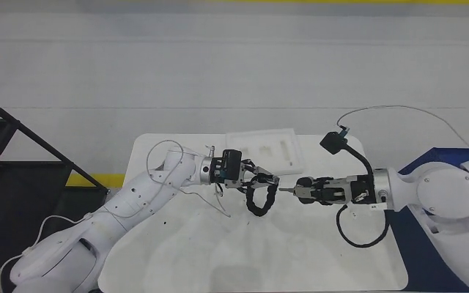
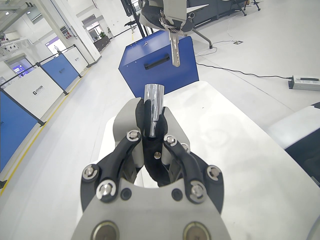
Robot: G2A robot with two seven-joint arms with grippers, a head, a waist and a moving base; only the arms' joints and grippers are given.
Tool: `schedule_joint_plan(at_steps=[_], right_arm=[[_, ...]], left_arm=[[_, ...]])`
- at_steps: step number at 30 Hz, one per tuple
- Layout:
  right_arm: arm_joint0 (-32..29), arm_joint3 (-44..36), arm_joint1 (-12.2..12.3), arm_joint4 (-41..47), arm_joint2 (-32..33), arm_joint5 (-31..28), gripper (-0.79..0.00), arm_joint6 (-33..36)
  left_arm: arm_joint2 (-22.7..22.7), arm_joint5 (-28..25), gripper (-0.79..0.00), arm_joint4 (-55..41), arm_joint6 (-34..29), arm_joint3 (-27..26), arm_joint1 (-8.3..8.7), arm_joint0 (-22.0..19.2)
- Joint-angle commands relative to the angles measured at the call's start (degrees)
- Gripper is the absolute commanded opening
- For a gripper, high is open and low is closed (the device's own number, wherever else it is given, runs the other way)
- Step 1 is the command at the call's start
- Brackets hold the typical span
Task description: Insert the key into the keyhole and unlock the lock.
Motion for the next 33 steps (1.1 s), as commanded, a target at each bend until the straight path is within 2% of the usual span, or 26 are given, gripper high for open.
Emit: schedule_joint_plan(at_steps=[1,16,33], right_arm=[[-0.05,-0.63,0.0,-0.71,-0.18,0.84,-0.785,-0.37],[-0.35,-3.54,0.07,-6.61,-1.55,6.33,-0.785,-2.48],[0.8,-4.99,0.07,-12.44,-3.37,8.61,-0.785,-2.11]], left_arm=[[0.29,0.5,-0.785,1.21,1.0,0.39,-0.32,-0.1],[0.79,2.78,-0.785,5.0,4.37,3.14,-2.22,-0.21],[-0.45,1.75,-0.785,7.41,3.88,3.44,-2.84,0.2]])
